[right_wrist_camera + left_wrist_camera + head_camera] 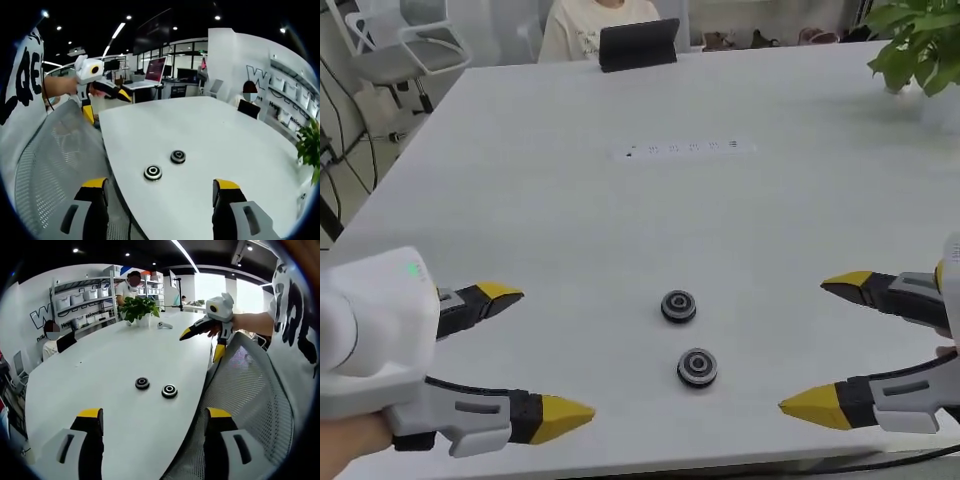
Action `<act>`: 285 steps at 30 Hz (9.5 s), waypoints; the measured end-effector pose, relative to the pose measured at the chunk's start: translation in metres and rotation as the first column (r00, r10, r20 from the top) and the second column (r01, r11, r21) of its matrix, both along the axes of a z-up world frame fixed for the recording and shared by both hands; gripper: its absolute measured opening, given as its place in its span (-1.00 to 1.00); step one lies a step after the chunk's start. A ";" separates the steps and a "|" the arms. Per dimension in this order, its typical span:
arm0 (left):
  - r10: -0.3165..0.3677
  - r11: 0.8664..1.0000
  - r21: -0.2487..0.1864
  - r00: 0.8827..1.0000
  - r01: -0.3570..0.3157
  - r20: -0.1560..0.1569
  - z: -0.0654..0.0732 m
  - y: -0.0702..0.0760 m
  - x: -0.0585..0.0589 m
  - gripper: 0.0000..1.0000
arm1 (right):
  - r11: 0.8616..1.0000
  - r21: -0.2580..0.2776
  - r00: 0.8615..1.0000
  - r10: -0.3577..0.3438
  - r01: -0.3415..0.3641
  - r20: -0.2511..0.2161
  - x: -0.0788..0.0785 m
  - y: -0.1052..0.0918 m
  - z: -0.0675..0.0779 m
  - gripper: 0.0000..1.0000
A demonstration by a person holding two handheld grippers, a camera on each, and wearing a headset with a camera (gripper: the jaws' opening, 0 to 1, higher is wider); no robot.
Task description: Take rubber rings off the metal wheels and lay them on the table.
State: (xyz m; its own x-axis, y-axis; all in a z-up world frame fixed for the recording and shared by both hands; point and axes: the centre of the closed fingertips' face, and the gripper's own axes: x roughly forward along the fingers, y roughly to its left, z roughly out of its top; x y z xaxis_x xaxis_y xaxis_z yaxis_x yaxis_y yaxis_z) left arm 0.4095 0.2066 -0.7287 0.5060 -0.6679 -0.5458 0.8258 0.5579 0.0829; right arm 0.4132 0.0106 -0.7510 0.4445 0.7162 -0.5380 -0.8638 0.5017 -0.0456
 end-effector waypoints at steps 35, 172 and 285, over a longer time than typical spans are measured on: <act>-0.077 0.997 0.024 0.997 0.076 0.012 -0.003 -0.026 0.031 0.56 | 0.998 -0.015 0.998 0.065 -0.065 0.011 0.026 0.014 -0.006 0.59; -0.378 0.921 0.039 0.912 0.388 -0.161 -0.108 -0.129 0.033 -0.65 | 0.957 -0.027 0.950 0.283 -0.289 -0.131 0.027 0.056 -0.091 -0.25; -0.307 0.949 0.047 0.948 0.311 -0.084 -0.110 -0.132 0.040 -0.85 | 0.965 -0.029 0.956 0.253 -0.260 -0.148 0.027 0.062 -0.104 -0.68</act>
State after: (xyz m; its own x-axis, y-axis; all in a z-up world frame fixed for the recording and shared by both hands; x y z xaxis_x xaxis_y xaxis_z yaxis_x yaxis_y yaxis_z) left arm 0.4493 0.0744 -0.8388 0.2364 -0.7509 -0.6167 0.9619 0.2705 0.0393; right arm 0.4400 0.0722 -0.8554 0.1653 0.7683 -0.6184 -0.9625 0.2624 0.0688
